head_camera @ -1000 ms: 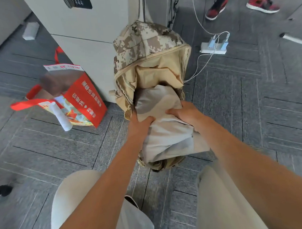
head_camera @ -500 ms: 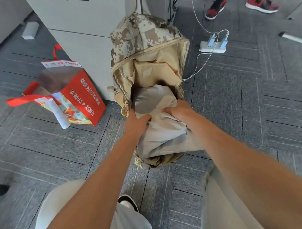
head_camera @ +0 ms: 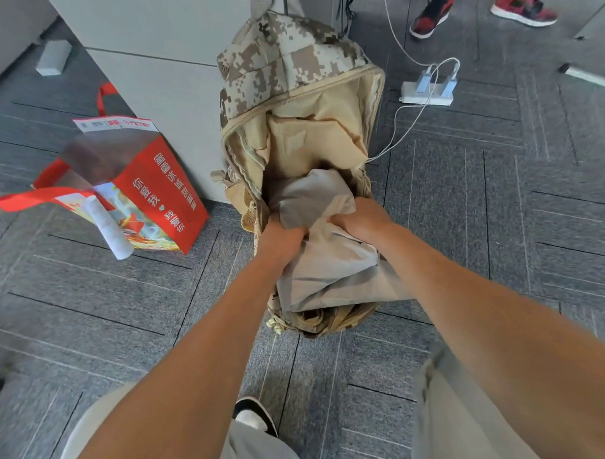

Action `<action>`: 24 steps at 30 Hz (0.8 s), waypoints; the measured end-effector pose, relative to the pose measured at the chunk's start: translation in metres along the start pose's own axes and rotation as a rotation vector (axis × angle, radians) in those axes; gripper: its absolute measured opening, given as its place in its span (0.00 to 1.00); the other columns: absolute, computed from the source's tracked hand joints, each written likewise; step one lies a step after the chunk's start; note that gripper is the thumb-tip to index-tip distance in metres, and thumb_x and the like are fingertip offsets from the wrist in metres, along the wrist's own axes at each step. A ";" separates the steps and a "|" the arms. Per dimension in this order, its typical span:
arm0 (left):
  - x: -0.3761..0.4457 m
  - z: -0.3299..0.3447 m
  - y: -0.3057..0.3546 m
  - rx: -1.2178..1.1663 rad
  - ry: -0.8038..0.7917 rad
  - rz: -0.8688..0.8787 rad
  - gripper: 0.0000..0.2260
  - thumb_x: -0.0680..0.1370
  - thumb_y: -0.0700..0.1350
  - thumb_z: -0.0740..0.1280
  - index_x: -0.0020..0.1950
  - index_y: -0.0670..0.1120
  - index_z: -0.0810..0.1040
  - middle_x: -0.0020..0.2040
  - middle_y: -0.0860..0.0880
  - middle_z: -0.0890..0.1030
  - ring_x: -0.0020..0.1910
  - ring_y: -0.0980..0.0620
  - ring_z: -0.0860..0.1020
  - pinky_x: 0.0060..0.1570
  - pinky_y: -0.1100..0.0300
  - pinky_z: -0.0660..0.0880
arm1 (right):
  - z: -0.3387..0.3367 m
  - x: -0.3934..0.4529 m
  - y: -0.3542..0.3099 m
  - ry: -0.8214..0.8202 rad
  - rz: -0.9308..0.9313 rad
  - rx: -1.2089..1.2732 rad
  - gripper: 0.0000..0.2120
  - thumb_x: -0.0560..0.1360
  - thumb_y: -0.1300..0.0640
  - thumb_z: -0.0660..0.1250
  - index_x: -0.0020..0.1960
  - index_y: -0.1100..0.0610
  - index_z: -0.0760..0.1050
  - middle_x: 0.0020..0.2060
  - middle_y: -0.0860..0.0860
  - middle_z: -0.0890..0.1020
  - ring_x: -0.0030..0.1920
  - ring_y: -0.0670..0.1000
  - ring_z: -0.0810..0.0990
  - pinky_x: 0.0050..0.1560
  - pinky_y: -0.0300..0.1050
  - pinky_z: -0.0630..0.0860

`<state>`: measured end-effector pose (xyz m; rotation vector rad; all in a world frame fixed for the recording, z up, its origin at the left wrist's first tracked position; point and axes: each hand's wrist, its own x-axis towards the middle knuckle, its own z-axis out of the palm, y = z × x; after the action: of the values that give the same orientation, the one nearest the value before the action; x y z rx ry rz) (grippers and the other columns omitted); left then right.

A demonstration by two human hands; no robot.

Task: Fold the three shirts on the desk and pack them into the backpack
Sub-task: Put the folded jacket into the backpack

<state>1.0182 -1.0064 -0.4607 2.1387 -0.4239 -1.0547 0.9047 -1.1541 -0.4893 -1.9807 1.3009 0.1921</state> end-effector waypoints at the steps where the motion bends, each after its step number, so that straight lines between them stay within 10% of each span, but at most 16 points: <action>1: 0.001 0.000 -0.001 -0.005 0.010 0.003 0.35 0.68 0.53 0.68 0.74 0.46 0.68 0.59 0.43 0.79 0.59 0.38 0.77 0.63 0.46 0.75 | -0.001 -0.004 -0.001 0.002 -0.005 0.003 0.23 0.77 0.40 0.68 0.59 0.59 0.77 0.53 0.56 0.82 0.50 0.58 0.80 0.42 0.47 0.71; 11: -0.040 0.008 -0.008 0.149 0.126 0.127 0.33 0.73 0.56 0.68 0.76 0.46 0.68 0.66 0.41 0.76 0.63 0.38 0.76 0.63 0.49 0.75 | -0.011 -0.127 0.040 0.134 -0.284 0.041 0.35 0.79 0.35 0.67 0.81 0.47 0.63 0.72 0.47 0.75 0.68 0.49 0.76 0.67 0.50 0.74; 17: -0.104 0.031 -0.037 0.434 0.068 0.345 0.28 0.84 0.55 0.63 0.83 0.54 0.61 0.84 0.45 0.55 0.83 0.44 0.52 0.79 0.48 0.53 | 0.013 -0.161 0.073 0.136 -0.237 -0.100 0.42 0.77 0.27 0.60 0.83 0.37 0.44 0.72 0.50 0.70 0.61 0.53 0.79 0.50 0.55 0.83; 24: -0.090 0.044 -0.056 0.766 0.101 0.400 0.33 0.80 0.61 0.43 0.84 0.53 0.57 0.85 0.43 0.50 0.84 0.40 0.46 0.79 0.38 0.45 | 0.018 -0.139 0.066 0.201 -0.405 -0.195 0.35 0.81 0.37 0.63 0.83 0.44 0.53 0.82 0.53 0.59 0.78 0.59 0.64 0.71 0.60 0.73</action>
<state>0.9269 -0.9373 -0.4690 2.5678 -1.3083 -0.5916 0.7885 -1.0543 -0.4665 -2.4353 0.9990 -0.0814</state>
